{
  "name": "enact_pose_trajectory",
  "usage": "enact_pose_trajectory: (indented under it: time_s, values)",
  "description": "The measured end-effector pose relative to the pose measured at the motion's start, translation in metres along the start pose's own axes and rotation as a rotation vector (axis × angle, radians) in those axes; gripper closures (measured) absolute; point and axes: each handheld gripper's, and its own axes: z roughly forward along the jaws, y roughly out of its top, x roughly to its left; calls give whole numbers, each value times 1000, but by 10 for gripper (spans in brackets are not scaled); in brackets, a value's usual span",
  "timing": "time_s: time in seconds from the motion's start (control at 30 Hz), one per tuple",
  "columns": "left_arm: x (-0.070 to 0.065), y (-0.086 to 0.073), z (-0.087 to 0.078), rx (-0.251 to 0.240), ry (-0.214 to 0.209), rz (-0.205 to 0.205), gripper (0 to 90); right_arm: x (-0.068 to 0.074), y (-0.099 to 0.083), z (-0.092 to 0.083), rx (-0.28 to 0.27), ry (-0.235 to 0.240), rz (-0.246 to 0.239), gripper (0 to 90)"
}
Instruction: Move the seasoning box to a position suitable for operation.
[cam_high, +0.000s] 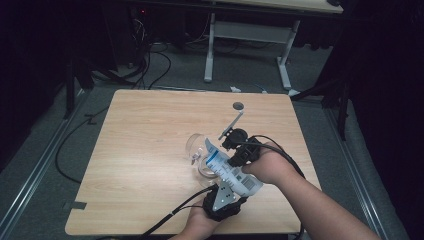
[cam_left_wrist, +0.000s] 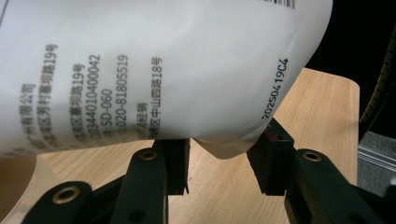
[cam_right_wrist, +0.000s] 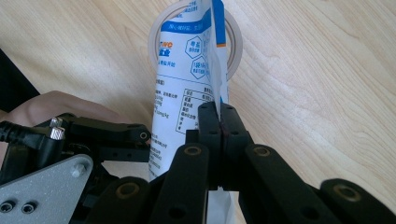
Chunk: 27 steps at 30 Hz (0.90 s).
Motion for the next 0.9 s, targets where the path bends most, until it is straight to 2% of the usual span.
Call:
enact_pose_trajectory:
  time_s: [0.13, 0.37, 0.5, 0.9]
  values:
    - [2, 1, 1, -3, -6, -10, 622, -2, 0, 0, -17, -4, -16, 899]
    - [2, 2, 0, -15, -12, -21, 616, -1, 2, -1, -14, -17, -36, 899]
    - [0, 1, 0, -24, -8, -16, 602, -1, 3, -2, -13, -8, -35, 900]
    - [3, 4, 0, -35, 6, -34, 590, 0, 7, -2, -29, -33, -30, 900]
